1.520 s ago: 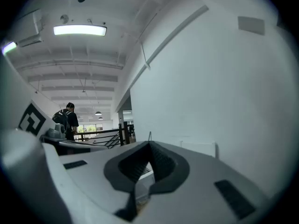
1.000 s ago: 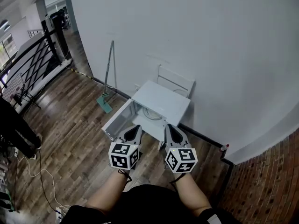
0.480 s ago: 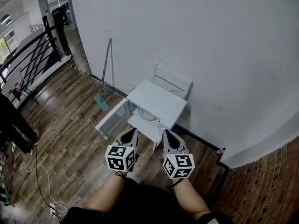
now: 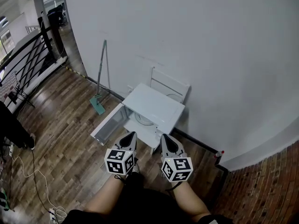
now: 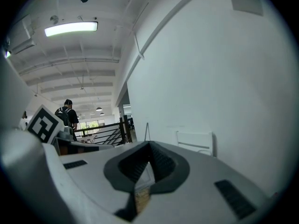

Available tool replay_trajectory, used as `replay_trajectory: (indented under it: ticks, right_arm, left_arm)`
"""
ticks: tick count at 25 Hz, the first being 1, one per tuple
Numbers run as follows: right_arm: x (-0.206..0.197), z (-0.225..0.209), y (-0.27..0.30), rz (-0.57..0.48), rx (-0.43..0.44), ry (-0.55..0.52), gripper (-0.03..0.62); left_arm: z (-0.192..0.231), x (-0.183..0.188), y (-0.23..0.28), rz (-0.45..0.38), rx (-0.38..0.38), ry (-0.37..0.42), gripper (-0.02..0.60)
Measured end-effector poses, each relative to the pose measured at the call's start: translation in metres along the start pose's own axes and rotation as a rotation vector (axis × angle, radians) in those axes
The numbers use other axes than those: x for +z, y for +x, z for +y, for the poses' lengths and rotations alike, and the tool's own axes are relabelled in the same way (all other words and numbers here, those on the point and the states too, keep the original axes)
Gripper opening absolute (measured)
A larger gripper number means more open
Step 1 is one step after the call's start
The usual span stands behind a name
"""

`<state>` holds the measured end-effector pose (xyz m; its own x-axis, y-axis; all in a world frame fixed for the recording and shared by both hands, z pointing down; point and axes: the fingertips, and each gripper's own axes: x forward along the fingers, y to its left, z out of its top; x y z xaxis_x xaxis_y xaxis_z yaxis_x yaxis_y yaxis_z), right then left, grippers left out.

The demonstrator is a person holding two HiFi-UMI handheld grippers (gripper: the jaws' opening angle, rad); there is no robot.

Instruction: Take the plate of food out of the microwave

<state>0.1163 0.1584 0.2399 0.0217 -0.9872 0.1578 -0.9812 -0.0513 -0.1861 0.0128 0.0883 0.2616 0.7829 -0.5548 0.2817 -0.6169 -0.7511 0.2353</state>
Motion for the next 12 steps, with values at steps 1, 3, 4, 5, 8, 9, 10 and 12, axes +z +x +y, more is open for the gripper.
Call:
replay_trajectory:
  ticks: [1, 3, 4, 5, 8, 9, 10, 12]
  right_arm:
    - [0.002, -0.003, 0.007, 0.0, -0.004, -0.005, 0.014]
    - [0.008, -0.01, 0.022, -0.001, -0.015, -0.015, 0.014]
    - [0.011, -0.012, 0.029, -0.002, -0.019, -0.019, 0.014]
    - [0.015, -0.015, 0.037, -0.004, -0.023, -0.023, 0.014]
    - [0.026, -0.023, 0.064, -0.01, -0.037, -0.038, 0.014]
    - [0.029, -0.026, 0.074, -0.013, -0.045, -0.04, 0.014]
    - [0.032, -0.028, 0.084, -0.015, -0.052, -0.04, 0.014]
    - [0.038, -0.031, 0.103, -0.016, -0.064, -0.041, 0.014]
  left_arm:
    - [0.004, 0.002, 0.008, 0.0, -0.005, 0.0, -0.009]
    - [0.011, 0.009, 0.024, -0.001, -0.018, 0.0, -0.009]
    - [0.015, 0.013, 0.031, -0.003, -0.023, -0.002, -0.009]
    - [0.019, 0.017, 0.039, -0.005, -0.028, -0.005, -0.009]
    - [0.035, 0.028, 0.064, -0.009, -0.041, -0.012, -0.009]
    - [0.041, 0.032, 0.073, -0.007, -0.047, -0.013, -0.009]
    - [0.047, 0.036, 0.082, -0.005, -0.054, -0.012, -0.009]
    - [0.059, 0.047, 0.098, -0.004, -0.067, -0.008, -0.009]
